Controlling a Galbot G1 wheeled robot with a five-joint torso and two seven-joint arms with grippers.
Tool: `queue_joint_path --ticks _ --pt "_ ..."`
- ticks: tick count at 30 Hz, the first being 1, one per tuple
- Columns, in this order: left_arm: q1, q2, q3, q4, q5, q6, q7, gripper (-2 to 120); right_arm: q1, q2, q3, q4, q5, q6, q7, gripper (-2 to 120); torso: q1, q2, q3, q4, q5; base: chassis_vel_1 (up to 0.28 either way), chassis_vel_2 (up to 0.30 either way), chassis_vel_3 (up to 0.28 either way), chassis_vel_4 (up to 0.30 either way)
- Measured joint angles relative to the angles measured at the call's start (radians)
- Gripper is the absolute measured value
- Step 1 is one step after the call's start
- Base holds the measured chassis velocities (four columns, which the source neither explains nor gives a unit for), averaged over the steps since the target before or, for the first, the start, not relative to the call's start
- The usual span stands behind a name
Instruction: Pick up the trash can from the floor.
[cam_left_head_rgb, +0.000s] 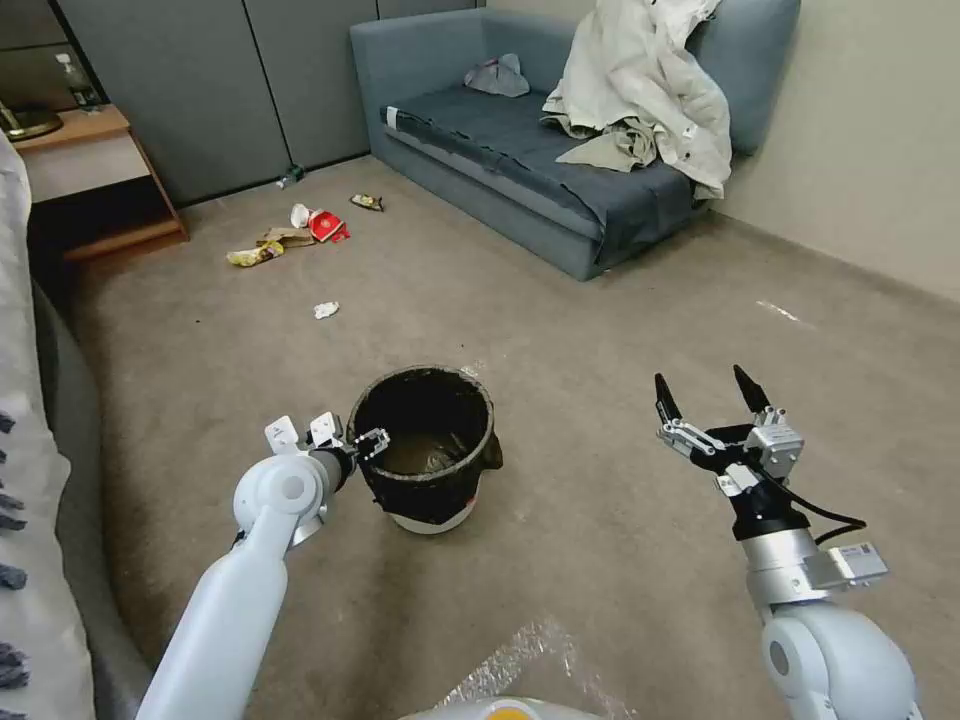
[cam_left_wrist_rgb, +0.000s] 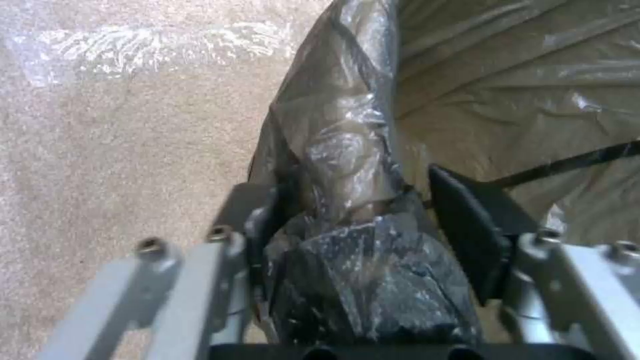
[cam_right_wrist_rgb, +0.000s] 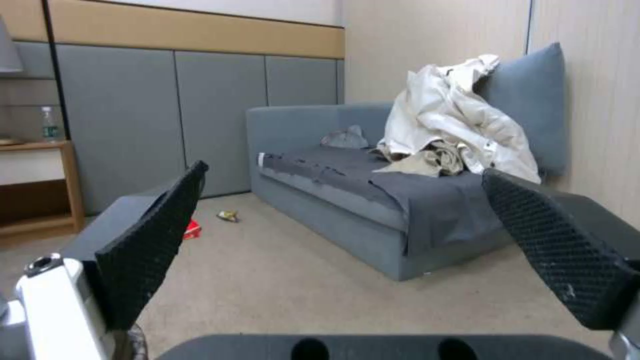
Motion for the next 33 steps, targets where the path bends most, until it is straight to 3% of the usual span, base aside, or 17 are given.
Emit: queue_joint_path --ticks 2,14,20,22,23,29,33 --pt "-0.003 -0.002 0.002 0.002 -0.001 0.010 -0.007 38 0.000 0.000 0.002 -0.001 0.001 0.002 0.001 100 0.000 0.000 0.000 0.0003 0.0001 0.000 0.000 0.000 0.000" --pt "0.012 0.001 -0.011 -0.001 0.000 0.000 -0.006 1 0.004 0.001 -0.002 -0.010 0.001 0.006 0.001 100 0.000 0.000 0.000 0.0002 -0.0003 0.000 0.000 0.000 0.000" --pt "0.038 0.003 -0.030 -0.071 -0.009 -0.017 0.008 1 0.004 -0.002 -0.001 -0.010 0.001 0.006 0.001 100 0.000 0.000 0.000 -0.0001 0.0003 0.000 0.000 0.000 0.000" --pt "0.065 0.016 -0.041 -0.149 -0.040 -0.017 -0.004 1 0.004 -0.003 -0.001 -0.009 0.001 0.006 0.001 100 0.000 0.000 0.000 0.0000 -0.0002 0.000 0.000 0.000 0.000" --pt "0.065 0.016 -0.041 -0.149 -0.040 -0.017 -0.004 1 0.004 -0.003 -0.001 -0.009 0.001 0.006 0.001 100 0.000 0.000 0.000 0.0000 -0.0002 0.000 0.000 0.000 0.000" --pt "0.144 0.089 -0.067 -0.301 -0.126 -0.010 -0.062 1 0.006 -0.008 -0.002 -0.004 0.006 0.004 0.000 100 0.000 0.000 0.000 0.0001 -0.0001 0.000 0.000 0.000 0.000" --pt "0.166 0.121 -0.083 -0.350 -0.184 -0.001 -0.114 1 0.009 -0.010 -0.004 -0.004 0.008 0.002 0.000 100 0.000 0.000 0.000 0.0002 0.0000 0.000 0.000 0.000 0.000"
